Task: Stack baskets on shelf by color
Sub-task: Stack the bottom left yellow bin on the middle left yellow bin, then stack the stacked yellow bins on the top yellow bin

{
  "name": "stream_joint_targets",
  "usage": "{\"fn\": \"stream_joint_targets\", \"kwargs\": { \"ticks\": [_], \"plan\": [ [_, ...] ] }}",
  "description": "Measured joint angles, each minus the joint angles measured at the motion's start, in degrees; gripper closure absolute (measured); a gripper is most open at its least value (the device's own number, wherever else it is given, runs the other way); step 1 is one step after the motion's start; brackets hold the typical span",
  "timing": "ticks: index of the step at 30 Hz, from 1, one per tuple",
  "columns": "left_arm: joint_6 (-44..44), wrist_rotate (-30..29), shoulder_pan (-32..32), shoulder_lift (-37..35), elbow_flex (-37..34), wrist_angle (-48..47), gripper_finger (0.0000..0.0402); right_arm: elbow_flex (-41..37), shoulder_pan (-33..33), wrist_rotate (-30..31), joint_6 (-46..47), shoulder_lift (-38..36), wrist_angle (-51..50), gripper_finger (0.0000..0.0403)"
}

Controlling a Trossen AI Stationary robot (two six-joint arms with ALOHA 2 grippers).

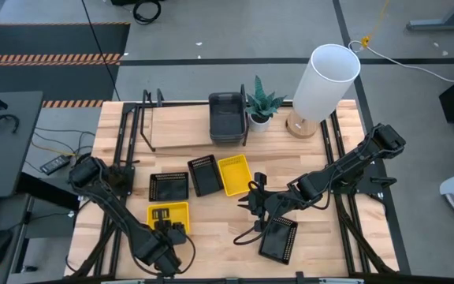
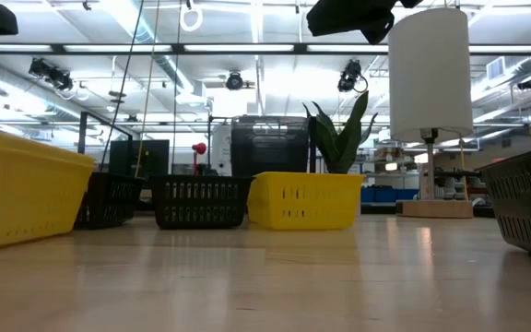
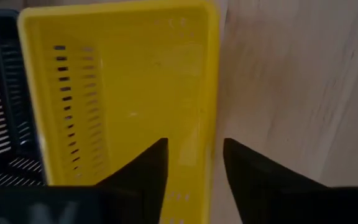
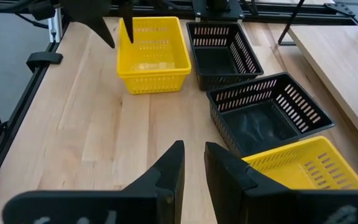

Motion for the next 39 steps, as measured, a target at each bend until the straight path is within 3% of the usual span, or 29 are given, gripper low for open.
{"fn": "stream_joint_targets", "kwargs": {
  "ticks": [5,10,19,27,32,37,39],
  "plan": [
    [-0.02,0.38,0.12,-0.04,1.79,-1.99,0.0201,0.0,0.0,0.0,0.0,0.0,0.01,0.0334],
    [0.05,1.54,0.12,0.14,2.08,2.92,0.0187,0.0,-0.01,0.0,0.0,0.0,0.01,0.0334],
    [-1.91,1.04,0.45,0.42,-0.21,3.06,0.0212,0.0,-0.02,-0.06,-0.33,0.0,0.27,0.0334],
    [-3.05,5.48,1.42,0.44,-6.45,8.15,0.0232,0.0,-0.02,-0.96,-0.44,0.0,0.28,0.0334],
    [-1.53,6.06,2.84,0.44,-6.65,7.94,0.0277,0.0,-0.02,-0.96,-0.44,0.0,0.38,0.0334],
    [1.44,9.13,4.03,0.44,-6.65,9.37,0.0376,0.0,0.02,-2.39,-0.25,0.0,0.15,0.0334],
    [1.8,10.39,4.46,0.43,-6.23,10.03,0.0387,0.02,0.08,-5.38,0.7,-0.44,-1.76,0.0334]
  ]
}}
